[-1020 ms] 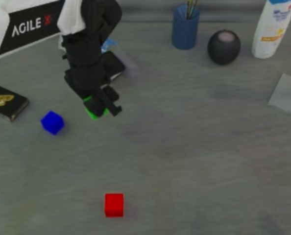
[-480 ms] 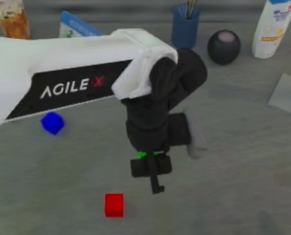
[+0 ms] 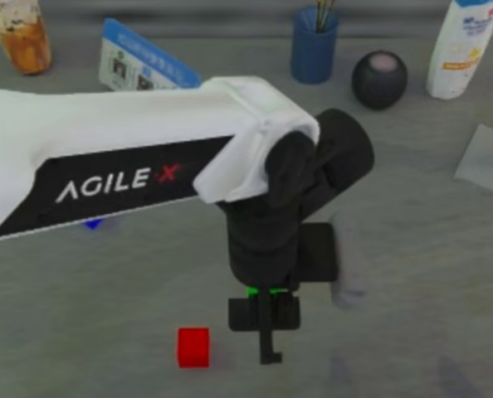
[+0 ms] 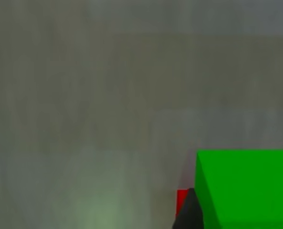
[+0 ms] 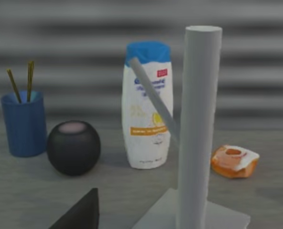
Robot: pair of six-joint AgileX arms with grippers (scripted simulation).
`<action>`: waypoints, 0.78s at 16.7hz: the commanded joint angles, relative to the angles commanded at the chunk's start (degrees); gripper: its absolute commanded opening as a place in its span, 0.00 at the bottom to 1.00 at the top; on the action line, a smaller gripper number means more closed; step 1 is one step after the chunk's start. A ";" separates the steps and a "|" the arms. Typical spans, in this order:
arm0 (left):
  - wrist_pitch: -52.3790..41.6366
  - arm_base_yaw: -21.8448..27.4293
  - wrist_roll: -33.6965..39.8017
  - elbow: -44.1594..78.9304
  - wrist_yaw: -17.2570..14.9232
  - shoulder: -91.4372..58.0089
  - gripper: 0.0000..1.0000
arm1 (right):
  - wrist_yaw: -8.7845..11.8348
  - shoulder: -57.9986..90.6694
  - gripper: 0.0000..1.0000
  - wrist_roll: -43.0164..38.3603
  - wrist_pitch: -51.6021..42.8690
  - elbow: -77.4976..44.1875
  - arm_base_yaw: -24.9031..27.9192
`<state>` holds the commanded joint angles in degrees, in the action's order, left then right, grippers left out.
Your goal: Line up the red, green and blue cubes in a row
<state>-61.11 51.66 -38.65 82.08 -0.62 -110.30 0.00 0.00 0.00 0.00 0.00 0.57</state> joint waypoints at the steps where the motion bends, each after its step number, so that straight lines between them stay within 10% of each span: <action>1: 0.78 0.04 -0.03 -0.57 0.00 -0.28 0.00 | 0.00 0.00 1.00 0.00 0.00 0.00 0.00; 13: 14.36 0.27 -0.01 -8.47 -0.03 -5.66 0.08 | 0.00 0.00 1.00 0.00 0.00 0.00 0.00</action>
<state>-46.75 51.93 -38.66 73.60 -0.65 -115.96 0.00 0.00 0.00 0.00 0.00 0.57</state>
